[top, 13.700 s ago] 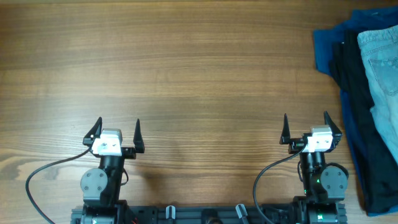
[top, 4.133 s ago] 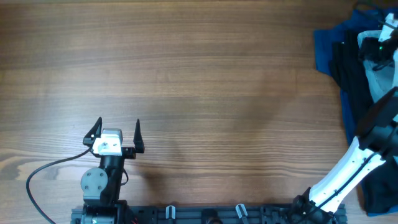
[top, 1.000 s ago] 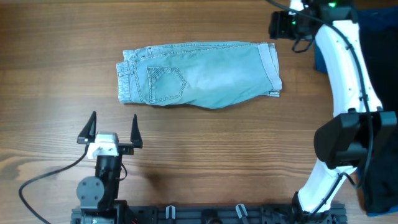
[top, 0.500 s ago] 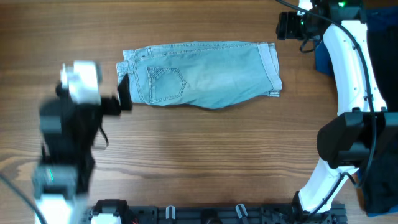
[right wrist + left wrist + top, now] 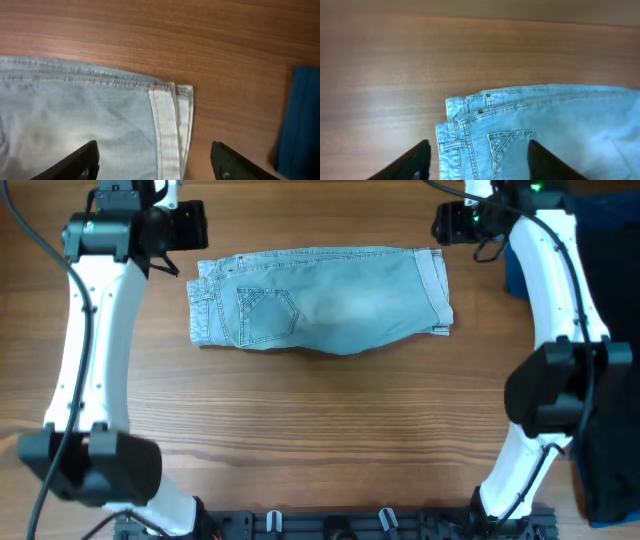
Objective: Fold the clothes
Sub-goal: 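Move both grippers to the jeans' far corners, waistband left, hem right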
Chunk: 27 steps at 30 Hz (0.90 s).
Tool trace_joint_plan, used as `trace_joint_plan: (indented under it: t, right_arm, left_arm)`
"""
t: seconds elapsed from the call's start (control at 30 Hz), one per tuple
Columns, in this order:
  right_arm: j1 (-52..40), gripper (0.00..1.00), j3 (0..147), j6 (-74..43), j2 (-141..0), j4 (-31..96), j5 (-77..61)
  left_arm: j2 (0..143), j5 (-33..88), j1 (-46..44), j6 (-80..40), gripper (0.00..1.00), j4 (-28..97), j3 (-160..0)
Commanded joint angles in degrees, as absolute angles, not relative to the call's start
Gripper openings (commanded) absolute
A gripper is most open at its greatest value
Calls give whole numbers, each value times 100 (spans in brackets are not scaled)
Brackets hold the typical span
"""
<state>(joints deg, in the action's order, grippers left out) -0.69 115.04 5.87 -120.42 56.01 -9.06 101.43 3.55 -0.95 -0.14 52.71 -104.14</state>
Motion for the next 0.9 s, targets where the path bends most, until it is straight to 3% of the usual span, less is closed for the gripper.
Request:
trace_joint_plan:
  t: [0.0,0.07,0.1,0.13,0.3,0.47,0.87]
  right_arm:
    - [-89,72,11461,753,-12453,5310,-1109]
    - [-89,72,11461,753,-12575,5168,-1129]
    - [-89,72,11461,755,-12623,5100,-1175]
    - [-91,72,11461,757,-12682,5033,-1203]
    - [-95,72,11461,1229,-12833,4840,-1234]
    - [-93,56,11461,1162,-13205,4893,-1234]
    - [-115,56,11461,1037,-14042,4602,-1944]
  left_arm:
    - [10809,445,191,-1118,59,5256,-10554]
    - [11107,447,281,-1487,63,5258,-10554]
    - [11321,447,346,-1813,73,5258,-10554]
    - [11487,447,403,-2029,77,5256,-10554]
    - [11968,447,489,-2123,84,5262,-10554]
    - [12130,445,491,-1990,86,5345,-10530]
    - [12143,440,506,-1951,88,5345,-10523]
